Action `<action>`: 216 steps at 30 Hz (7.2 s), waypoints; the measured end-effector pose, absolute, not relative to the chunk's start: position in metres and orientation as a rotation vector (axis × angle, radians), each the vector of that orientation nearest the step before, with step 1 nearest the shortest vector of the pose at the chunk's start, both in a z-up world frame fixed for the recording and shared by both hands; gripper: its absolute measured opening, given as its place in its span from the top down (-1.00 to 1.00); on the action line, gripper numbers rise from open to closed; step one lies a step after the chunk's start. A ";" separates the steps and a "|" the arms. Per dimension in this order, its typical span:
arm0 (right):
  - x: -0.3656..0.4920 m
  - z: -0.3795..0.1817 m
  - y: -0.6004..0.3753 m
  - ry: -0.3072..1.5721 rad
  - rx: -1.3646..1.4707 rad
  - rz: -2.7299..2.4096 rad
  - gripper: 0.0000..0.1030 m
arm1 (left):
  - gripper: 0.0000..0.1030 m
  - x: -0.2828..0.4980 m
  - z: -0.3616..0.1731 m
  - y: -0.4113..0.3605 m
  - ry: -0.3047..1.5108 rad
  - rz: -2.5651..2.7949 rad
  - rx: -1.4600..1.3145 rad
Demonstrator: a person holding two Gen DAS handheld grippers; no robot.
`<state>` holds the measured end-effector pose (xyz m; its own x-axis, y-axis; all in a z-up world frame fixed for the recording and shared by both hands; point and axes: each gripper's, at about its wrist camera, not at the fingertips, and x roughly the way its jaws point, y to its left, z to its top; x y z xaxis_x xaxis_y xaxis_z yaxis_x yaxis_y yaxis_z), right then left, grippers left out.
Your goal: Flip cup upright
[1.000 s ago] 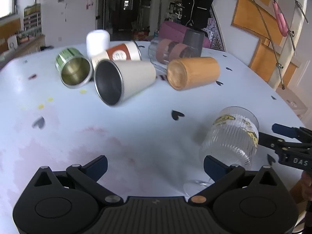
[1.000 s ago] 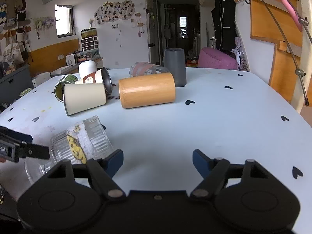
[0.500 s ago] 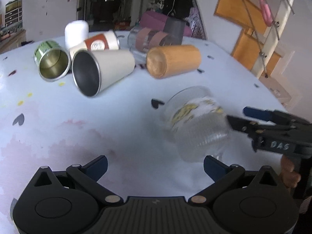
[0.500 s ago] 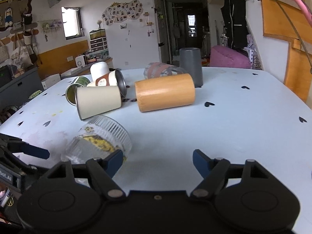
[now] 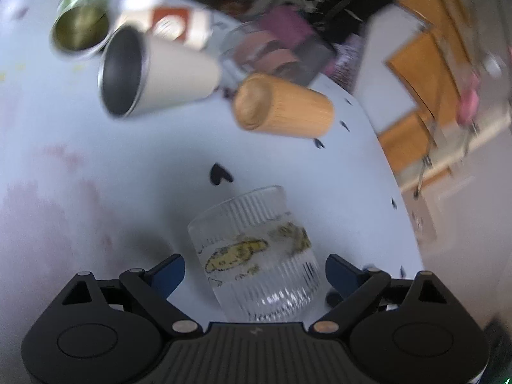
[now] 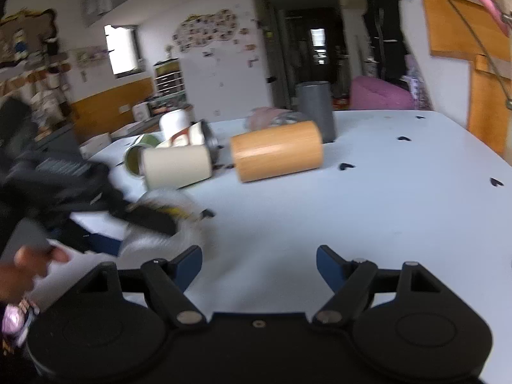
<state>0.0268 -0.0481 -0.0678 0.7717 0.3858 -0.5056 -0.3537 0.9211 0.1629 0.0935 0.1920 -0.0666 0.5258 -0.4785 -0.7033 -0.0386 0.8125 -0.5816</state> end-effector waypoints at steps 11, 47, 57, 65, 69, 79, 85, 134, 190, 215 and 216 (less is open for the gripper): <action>0.018 -0.068 -0.039 0.550 0.038 0.443 -0.54 | -0.55 0.106 -0.073 0.195 1.018 -0.240 -0.688; 0.018 -0.055 -0.023 0.526 0.001 0.436 -0.53 | -0.45 0.054 -0.005 0.310 0.497 0.255 -0.131; 0.022 -0.052 -0.020 0.520 -0.006 0.408 -0.53 | -0.44 0.054 0.001 0.383 0.528 0.495 -0.079; 0.026 -0.048 -0.014 0.513 -0.012 0.398 -0.53 | -0.45 0.057 -0.011 0.397 0.532 0.521 -0.068; 0.026 -0.047 -0.012 0.510 -0.013 0.395 -0.53 | -0.45 0.060 -0.014 0.391 0.528 0.516 -0.040; 0.024 -0.031 -0.009 0.475 0.005 0.357 -0.58 | -0.94 0.050 -0.017 0.391 0.500 0.543 -0.071; 0.019 -0.020 -0.002 0.443 0.003 0.340 -0.76 | -1.00 0.025 -0.011 0.377 0.506 0.531 -0.103; 0.007 -0.003 0.054 0.426 -0.086 0.382 -1.00 | -1.00 -0.057 0.002 0.285 0.493 0.376 -0.076; 0.009 -0.002 0.051 0.430 -0.091 0.370 -1.00 | -1.00 -0.054 0.000 0.279 0.493 0.365 -0.076; 0.009 -0.002 0.051 0.430 -0.091 0.370 -1.00 | -1.00 -0.054 0.000 0.278 0.495 0.362 -0.078; 0.009 -0.002 0.050 0.430 -0.091 0.369 -1.00 | -1.00 -0.054 0.000 0.278 0.494 0.362 -0.078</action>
